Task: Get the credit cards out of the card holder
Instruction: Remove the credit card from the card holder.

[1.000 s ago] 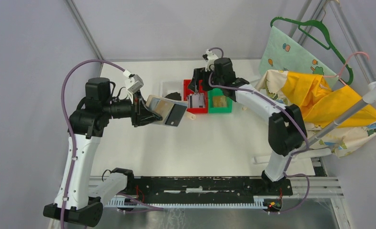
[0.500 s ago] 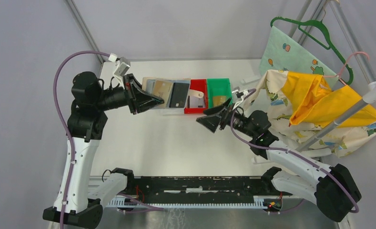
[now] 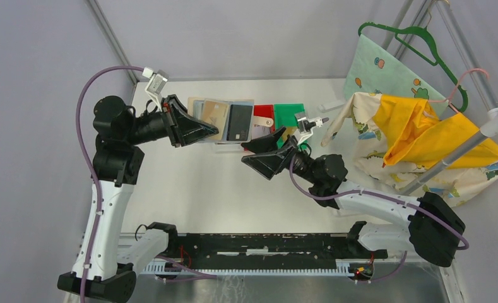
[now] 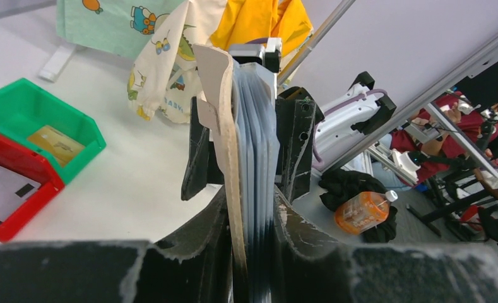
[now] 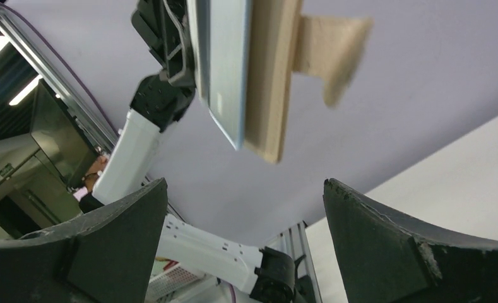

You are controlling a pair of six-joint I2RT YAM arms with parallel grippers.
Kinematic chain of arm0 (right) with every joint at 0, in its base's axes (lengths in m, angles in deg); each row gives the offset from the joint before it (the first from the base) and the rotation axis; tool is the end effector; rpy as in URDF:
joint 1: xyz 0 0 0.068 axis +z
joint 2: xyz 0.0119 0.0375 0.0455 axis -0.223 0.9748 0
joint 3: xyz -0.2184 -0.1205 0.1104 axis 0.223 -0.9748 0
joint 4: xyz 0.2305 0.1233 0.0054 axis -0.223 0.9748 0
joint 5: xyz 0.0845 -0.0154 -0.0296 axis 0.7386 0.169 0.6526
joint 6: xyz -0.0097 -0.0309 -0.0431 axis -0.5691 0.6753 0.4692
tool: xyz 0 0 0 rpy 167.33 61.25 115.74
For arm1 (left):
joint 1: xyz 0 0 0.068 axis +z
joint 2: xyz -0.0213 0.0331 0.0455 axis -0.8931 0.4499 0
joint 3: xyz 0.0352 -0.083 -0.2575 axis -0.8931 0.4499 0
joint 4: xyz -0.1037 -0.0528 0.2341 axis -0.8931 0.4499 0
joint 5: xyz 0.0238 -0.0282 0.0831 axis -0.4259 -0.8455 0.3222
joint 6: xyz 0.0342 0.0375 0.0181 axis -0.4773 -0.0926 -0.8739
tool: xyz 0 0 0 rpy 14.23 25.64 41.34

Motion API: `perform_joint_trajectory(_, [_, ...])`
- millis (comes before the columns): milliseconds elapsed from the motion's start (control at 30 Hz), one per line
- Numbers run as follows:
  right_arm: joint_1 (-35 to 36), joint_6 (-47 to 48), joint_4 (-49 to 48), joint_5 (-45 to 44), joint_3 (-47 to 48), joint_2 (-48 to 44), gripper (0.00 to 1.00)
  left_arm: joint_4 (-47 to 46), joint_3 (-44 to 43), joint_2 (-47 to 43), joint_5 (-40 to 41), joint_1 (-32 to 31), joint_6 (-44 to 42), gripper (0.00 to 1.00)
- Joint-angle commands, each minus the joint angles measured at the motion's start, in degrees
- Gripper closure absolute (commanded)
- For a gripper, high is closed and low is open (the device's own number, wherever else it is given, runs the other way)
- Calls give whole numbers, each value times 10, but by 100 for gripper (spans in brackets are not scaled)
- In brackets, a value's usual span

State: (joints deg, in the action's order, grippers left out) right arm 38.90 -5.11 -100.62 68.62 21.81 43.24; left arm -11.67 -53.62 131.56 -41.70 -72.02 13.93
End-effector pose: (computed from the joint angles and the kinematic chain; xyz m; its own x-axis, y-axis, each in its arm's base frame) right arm 0.1473 0.2038 0.3249 -0.5572 0.5488 -0.6232 -0.7800 -0.0885 0.6195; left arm 0.1576 -0.0567 0.4763 -0.4817 -0.1793 -0.8578 0.8271 0.2303 -0.5127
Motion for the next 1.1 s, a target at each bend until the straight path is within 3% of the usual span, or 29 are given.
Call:
perform_joint_trajectory(0, [15, -14, -85, -40, 55, 13, 2, -59, 6, -18, -29, 0, 60, 97])
perform_joint_trajectory(133, [16, -16, -84, -58, 74, 24, 2, -62, 11, -22, -33, 0, 63, 97])
perform_joint_trajectory(367, [16, -53, -140, -71, 84, 61, 24, -60, 18, -28, -40, 0, 64, 97])
perform_joint_trajectory(433, [17, -60, -151, -66, 89, 68, 37, -59, 20, -32, -40, 0, 62, 97])
perform_joint_trajectory(533, [17, -58, -146, -57, 93, 67, 67, -38, 22, -37, -37, -1, 36, 94])
perform_joint_trajectory(567, [17, -53, -138, -56, 91, 62, 78, -19, 20, -38, -29, 0, 14, 83])
perform_joint_trajectory(633, [17, -35, -108, -49, 83, 42, 94, 65, 5, -35, 11, 0, -63, 52])
perform_joint_trajectory(667, [16, -18, -78, -46, 80, 31, 99, 117, -5, -31, 35, 0, -112, 42])
perform_joint_trajectory(700, [14, 1, -43, -37, 81, 14, 100, 177, -13, -28, 63, 0, -164, 29])
perform_joint_trajectory(767, [11, 70, 82, -2, 104, -11, 100, 232, -22, -24, 118, 0, -245, 12])
perform_joint_trajectory(900, [11, 251, 364, 97, 181, -31, 100, 303, -59, -21, 141, 1, -401, 9])
perform_joint_trajectory(1067, [11, 407, 616, 148, 253, -25, 100, 383, -96, -25, 42, 0, -533, 11])
